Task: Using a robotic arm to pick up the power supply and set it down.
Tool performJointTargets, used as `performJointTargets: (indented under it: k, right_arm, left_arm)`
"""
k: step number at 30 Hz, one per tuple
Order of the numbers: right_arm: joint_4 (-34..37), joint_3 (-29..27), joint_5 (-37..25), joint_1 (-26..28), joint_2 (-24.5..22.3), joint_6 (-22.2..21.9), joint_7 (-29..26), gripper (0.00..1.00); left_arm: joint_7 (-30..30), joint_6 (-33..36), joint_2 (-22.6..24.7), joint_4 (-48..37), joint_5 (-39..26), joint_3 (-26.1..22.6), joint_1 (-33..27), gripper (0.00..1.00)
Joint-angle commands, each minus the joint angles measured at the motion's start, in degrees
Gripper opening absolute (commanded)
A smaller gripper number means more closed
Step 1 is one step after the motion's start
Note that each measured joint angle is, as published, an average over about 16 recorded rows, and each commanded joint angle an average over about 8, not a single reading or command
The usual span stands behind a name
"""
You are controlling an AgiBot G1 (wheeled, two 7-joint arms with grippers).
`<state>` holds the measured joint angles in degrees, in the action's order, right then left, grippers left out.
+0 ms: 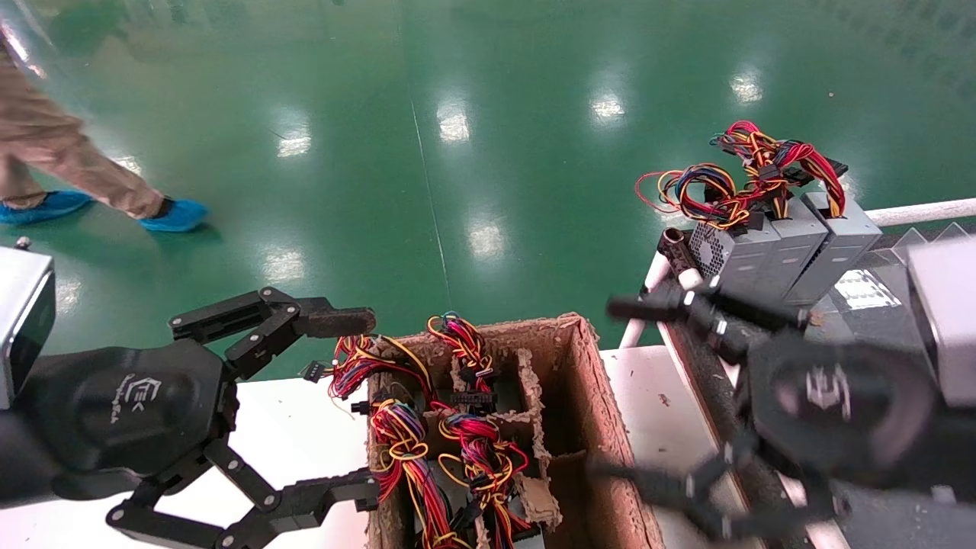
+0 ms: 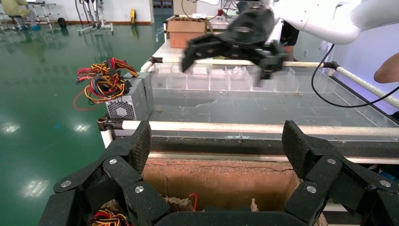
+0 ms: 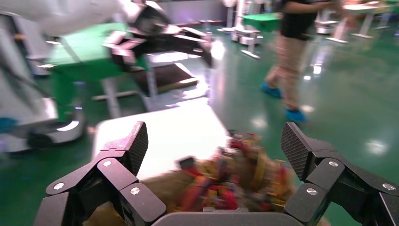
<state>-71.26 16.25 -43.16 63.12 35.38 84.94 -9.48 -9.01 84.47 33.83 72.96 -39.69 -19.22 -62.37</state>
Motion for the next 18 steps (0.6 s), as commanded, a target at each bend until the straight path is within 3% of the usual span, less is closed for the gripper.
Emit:
performJointTargets:
  k: [1,18]
  right_arm:
    - [-2.2,-0.2,1.2,-1.5,-0.3,0.7,-1.1,1.0]
    - [-3.1,-0.4,1.9,-2.1,-0.5,1.0,-1.5,1.0]
  left_arm:
    - [0.0,0.0,0.0,0.0,0.0,0.0,0.0,1.0]
    - [0.0,0.0,0.0,0.0,0.0,0.0,0.0,1.0]
